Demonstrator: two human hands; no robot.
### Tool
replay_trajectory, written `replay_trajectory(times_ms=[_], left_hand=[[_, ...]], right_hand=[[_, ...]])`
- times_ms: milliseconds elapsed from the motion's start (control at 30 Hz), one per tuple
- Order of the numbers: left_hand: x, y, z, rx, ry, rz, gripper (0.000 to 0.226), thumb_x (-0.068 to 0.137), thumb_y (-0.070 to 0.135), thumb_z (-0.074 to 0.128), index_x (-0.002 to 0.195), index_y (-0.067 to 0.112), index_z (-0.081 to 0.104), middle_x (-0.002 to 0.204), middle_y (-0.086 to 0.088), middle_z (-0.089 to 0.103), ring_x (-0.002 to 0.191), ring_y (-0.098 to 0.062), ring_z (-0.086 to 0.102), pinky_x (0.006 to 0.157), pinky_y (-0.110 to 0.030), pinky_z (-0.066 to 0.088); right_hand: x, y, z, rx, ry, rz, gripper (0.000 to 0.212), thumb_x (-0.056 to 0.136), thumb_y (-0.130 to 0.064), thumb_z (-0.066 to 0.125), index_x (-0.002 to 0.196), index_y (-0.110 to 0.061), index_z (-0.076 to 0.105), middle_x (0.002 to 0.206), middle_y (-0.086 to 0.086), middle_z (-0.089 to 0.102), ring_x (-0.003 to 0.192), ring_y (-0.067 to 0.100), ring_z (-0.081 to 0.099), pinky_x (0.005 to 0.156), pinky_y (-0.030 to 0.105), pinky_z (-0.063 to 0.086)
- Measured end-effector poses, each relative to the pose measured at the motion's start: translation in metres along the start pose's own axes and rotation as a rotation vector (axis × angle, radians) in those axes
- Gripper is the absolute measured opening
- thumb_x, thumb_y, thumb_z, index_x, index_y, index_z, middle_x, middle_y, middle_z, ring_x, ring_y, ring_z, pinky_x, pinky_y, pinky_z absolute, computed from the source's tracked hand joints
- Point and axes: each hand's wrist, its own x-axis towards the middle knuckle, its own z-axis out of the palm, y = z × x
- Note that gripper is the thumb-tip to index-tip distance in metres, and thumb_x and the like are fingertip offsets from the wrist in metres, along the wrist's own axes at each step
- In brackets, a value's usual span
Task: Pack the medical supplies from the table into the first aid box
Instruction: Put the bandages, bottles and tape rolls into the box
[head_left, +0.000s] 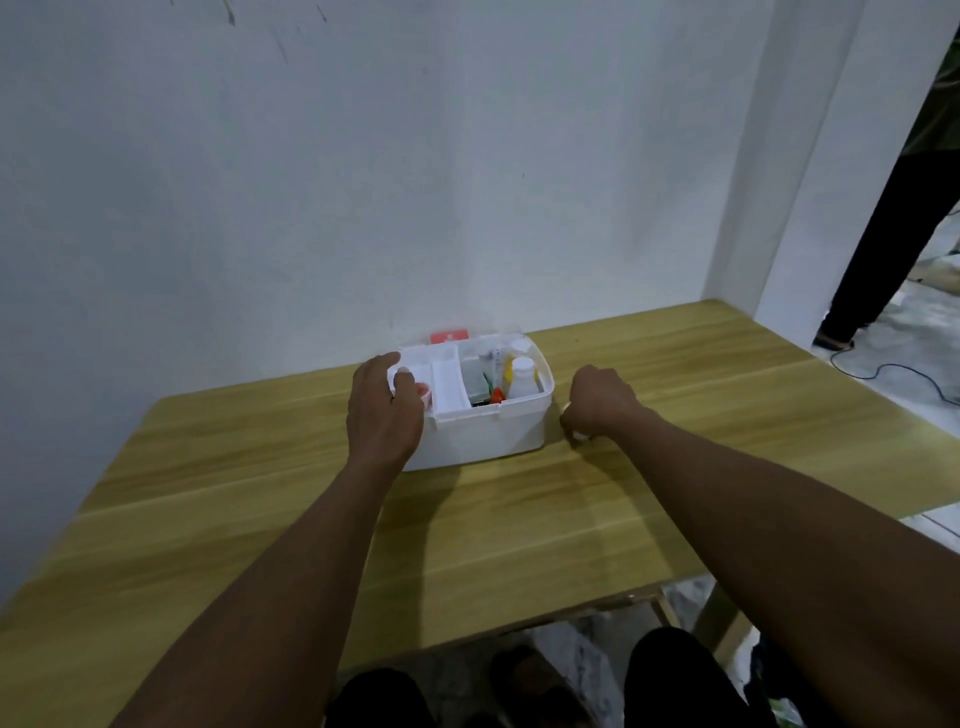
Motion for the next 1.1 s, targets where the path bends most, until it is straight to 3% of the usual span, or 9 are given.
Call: replay_trajectory(times_ms=[100,167,300,400,467,600,767,933,1100], left_hand=[[0.003,-0.002,-0.001,-0.059,-0.019,-0.028,0.039,0.102,0.027,0.037,0.138,0.019,0.051,0.142,0.004,0.048,0.110,-0.001,0.051,0.094,-0.023,0.031],[0.005,-0.004,0.000,-0.091,-0.017,-0.036,0.041,0.102,0.029,0.035,0.139,0.021,0.050,0.146,0.001,0.047,0.124,-0.011,0.048,0.100,-0.027,0.033],[0.005,-0.005,-0.002,-0.148,-0.002,-0.061,0.050,0.096,0.036,0.032,0.142,0.025,0.047,0.150,0.000,0.045,0.133,-0.020,0.044,0.111,-0.039,0.036],[0.004,-0.002,-0.006,-0.226,0.047,-0.106,0.055,0.089,0.039,0.032,0.139,0.026,0.051,0.145,0.000,0.050,0.130,-0.021,0.047,0.109,-0.044,0.040],[0.007,-0.001,-0.012,-0.268,0.068,-0.163,0.049,0.093,0.037,0.033,0.136,0.025,0.053,0.137,0.001,0.055,0.123,-0.022,0.052,0.105,-0.045,0.044],[0.018,-0.005,-0.024,-0.368,0.039,-0.302,0.051,0.085,0.050,0.034,0.125,0.031,0.059,0.129,-0.001,0.064,0.111,-0.024,0.062,0.099,-0.051,0.050],[0.022,0.000,-0.037,-0.520,-0.048,-0.381,0.044,0.098,0.036,0.036,0.127,0.013,0.059,0.124,-0.009,0.066,0.109,-0.026,0.063,0.089,-0.042,0.053],[0.028,-0.004,-0.041,-0.570,-0.103,-0.411,0.044,0.102,0.040,0.030,0.125,0.014,0.057,0.121,-0.008,0.065,0.103,-0.023,0.064,0.075,-0.035,0.052],[0.033,-0.008,-0.045,-0.607,-0.150,-0.456,0.046,0.102,0.044,0.028,0.131,0.016,0.051,0.119,-0.007,0.063,0.107,-0.027,0.062,0.084,-0.041,0.051]], right_hand=[[0.011,0.000,-0.014,0.063,0.138,-0.026,0.027,0.076,-0.022,0.073,0.091,-0.009,0.056,0.102,0.015,0.064,0.092,0.033,0.066,0.065,0.030,0.045],[0.019,0.000,-0.022,0.078,0.200,-0.033,0.026,0.081,-0.030,0.069,0.086,-0.009,0.054,0.098,0.016,0.066,0.094,0.036,0.066,0.070,0.032,0.046],[0.030,0.004,-0.020,-0.034,0.113,0.018,0.038,0.076,-0.042,0.069,0.098,-0.012,0.062,0.110,0.011,0.060,0.113,0.039,0.054,0.092,0.044,0.050],[0.034,0.011,-0.004,0.008,0.028,0.030,0.032,0.073,-0.042,0.068,0.078,-0.012,0.057,0.103,0.015,0.069,0.092,0.034,0.064,0.078,0.037,0.055],[0.034,0.013,0.000,0.046,0.062,0.017,0.030,0.081,-0.038,0.068,0.078,-0.011,0.055,0.100,0.016,0.069,0.083,0.031,0.064,0.068,0.032,0.050],[0.030,0.008,-0.029,0.092,0.161,0.030,0.036,0.082,-0.034,0.072,0.105,-0.007,0.066,0.111,0.016,0.067,0.103,0.034,0.063,0.082,0.037,0.051],[0.019,-0.043,-0.097,0.324,0.276,-0.099,0.040,0.078,-0.020,0.080,0.108,0.001,0.064,0.111,0.018,0.067,0.108,0.035,0.063,0.091,0.045,0.055],[-0.004,-0.132,-0.098,0.299,0.038,-0.312,0.040,0.078,-0.023,0.082,0.105,0.003,0.070,0.098,0.019,0.075,0.086,0.030,0.074,0.086,0.039,0.059],[-0.015,-0.184,-0.043,0.232,-0.071,-0.424,0.038,0.078,-0.022,0.083,0.104,0.001,0.068,0.100,0.014,0.071,0.089,0.028,0.072,0.076,0.034,0.060]])
